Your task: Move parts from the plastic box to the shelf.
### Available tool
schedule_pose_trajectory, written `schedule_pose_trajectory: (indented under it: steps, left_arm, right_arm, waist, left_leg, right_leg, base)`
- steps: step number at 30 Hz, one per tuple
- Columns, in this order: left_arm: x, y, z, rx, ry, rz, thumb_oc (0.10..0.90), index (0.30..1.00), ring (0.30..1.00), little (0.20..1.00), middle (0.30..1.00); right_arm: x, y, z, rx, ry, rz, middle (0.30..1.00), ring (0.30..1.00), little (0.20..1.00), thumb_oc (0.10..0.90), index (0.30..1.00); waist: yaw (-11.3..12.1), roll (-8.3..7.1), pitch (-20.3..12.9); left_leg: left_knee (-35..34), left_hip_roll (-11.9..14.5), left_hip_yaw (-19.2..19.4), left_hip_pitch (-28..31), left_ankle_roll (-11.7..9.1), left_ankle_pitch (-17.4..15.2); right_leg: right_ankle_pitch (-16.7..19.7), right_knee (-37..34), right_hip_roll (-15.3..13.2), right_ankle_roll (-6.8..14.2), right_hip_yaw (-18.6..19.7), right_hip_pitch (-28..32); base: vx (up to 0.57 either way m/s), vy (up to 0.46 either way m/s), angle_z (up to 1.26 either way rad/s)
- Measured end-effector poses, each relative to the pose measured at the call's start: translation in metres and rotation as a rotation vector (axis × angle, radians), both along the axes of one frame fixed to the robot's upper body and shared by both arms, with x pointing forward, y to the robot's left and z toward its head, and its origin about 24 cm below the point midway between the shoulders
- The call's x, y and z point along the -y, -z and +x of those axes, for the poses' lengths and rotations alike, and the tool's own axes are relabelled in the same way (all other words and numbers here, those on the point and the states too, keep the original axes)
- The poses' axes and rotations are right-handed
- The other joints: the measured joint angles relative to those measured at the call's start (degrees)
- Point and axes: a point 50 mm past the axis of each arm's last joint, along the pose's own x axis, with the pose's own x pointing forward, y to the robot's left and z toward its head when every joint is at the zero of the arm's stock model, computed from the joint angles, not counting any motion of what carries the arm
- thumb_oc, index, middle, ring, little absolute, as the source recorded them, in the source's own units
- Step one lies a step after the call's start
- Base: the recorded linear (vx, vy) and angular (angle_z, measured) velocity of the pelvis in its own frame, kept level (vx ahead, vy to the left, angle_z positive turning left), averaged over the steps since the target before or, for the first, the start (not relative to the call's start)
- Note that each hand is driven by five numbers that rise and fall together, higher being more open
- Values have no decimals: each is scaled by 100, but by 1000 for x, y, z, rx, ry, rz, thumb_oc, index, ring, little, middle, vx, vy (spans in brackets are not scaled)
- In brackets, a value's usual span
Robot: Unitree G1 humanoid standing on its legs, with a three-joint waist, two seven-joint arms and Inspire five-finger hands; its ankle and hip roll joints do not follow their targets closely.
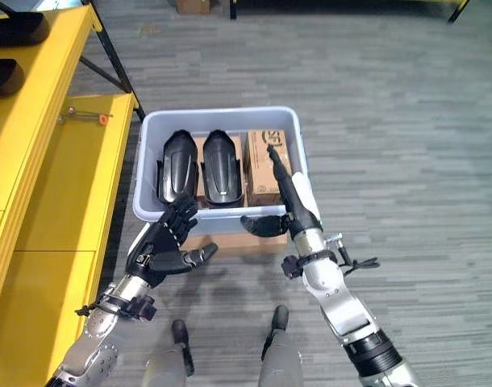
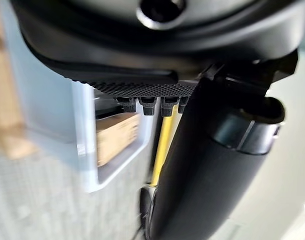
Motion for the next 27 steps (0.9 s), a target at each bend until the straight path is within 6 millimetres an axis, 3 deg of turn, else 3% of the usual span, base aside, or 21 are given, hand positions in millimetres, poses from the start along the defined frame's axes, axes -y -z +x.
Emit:
schedule_pose_trajectory:
  steps: [6,14,21,27]
  left_arm:
    - [-2,2,-1,-12,-6,2,900,1000,1000,1000,1000]
    - [-2,0,1,-4,12,-32,900,1000,1000,1000,1000]
    - [3,1,0,-7,44,-28,900,1000,1000,1000,1000]
    - [9,-3,6,6,54,-26,900,1000,1000,1000,1000]
  right_arm:
    - [19,-54,11,195,82,-75,1000,1000,1000,900,1000]
    - [-1,-101,18,291,-21,-79,1000,1000,1000,900,1000]
    - [-18,-94,22,194,-118,-61,1000,1000,1000,900,1000]
    - [-23,-83,40,32,-114,-8,1000,1000,1000,900,1000]
  waist:
    - [19,133,70]
    - [148,270,138]
    - [229,283,144]
    - [334,455,294]
  left_leg:
    - [-129,47,120,31,-75,119]
    - [-133,-204,-15,-6,-46,100]
    - [-96,-361,-111,-109,-24,86]
    - [38,-395,-193,-301,-24,85]
  right_leg:
    - [-60,71,54,-31,-4,-80]
    - [-326,573,-266,56,-30,-238]
    - [-461,854,-485,95,-58,-377]
    - [-559,1103,-568,76,-58,-572]
  base:
    - [29,-13,-2]
    - [52,8,12]
    - [44,28,11]
    - [30,15,5]
